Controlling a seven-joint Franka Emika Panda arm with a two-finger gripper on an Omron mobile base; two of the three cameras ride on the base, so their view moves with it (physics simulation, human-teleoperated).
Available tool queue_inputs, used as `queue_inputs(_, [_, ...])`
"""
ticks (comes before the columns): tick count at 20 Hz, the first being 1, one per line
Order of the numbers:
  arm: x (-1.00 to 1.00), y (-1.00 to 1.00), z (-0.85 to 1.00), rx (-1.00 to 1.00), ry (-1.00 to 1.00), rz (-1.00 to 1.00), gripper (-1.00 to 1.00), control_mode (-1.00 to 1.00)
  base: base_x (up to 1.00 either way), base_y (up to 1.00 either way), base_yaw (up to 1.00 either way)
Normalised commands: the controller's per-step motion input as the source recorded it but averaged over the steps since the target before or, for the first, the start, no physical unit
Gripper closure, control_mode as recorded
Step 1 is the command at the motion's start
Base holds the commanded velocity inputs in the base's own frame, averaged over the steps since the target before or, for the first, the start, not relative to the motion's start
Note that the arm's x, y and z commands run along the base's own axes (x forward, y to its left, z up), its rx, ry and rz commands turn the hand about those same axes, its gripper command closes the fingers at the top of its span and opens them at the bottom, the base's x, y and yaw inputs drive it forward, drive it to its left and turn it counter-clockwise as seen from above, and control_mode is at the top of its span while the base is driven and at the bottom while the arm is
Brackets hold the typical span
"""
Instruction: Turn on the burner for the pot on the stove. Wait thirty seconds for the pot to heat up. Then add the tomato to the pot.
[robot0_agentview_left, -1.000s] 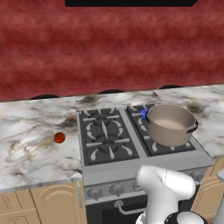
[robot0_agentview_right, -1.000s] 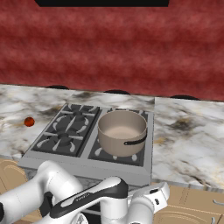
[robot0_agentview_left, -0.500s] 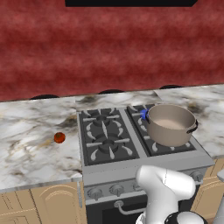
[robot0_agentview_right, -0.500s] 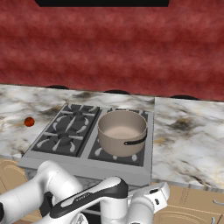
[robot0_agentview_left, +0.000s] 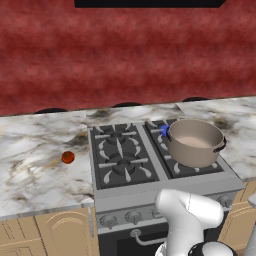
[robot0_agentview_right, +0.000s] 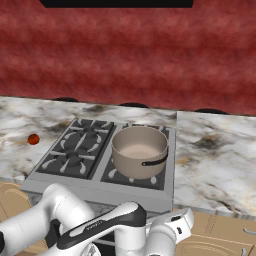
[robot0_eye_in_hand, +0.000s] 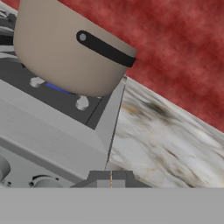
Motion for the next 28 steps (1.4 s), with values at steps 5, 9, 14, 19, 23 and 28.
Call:
queue_inputs(5, [0.0, 0.0, 0.0, 0.0, 0.0, 0.0, 1.0, -1.0, 0.0, 0.0, 0.0])
queue_inputs(9, [0.0, 0.0, 0.0, 0.0, 0.0, 0.0, 1.0, -1.0, 0.0, 0.0, 0.0])
queue_inputs(14, [0.0, 0.0, 0.0, 0.0, 0.0, 0.0, 1.0, -1.0, 0.0, 0.0, 0.0])
queue_inputs(19, [0.0, 0.0, 0.0, 0.0, 0.0, 0.0, 1.0, -1.0, 0.0, 0.0, 0.0])
queue_inputs(23, [0.0, 0.0, 0.0, 0.0, 0.0, 0.0, 1.0, -1.0, 0.0, 0.0, 0.0])
queue_inputs(28, [0.0, 0.0, 0.0, 0.0, 0.0, 0.0, 1.0, -1.0, 0.0, 0.0, 0.0])
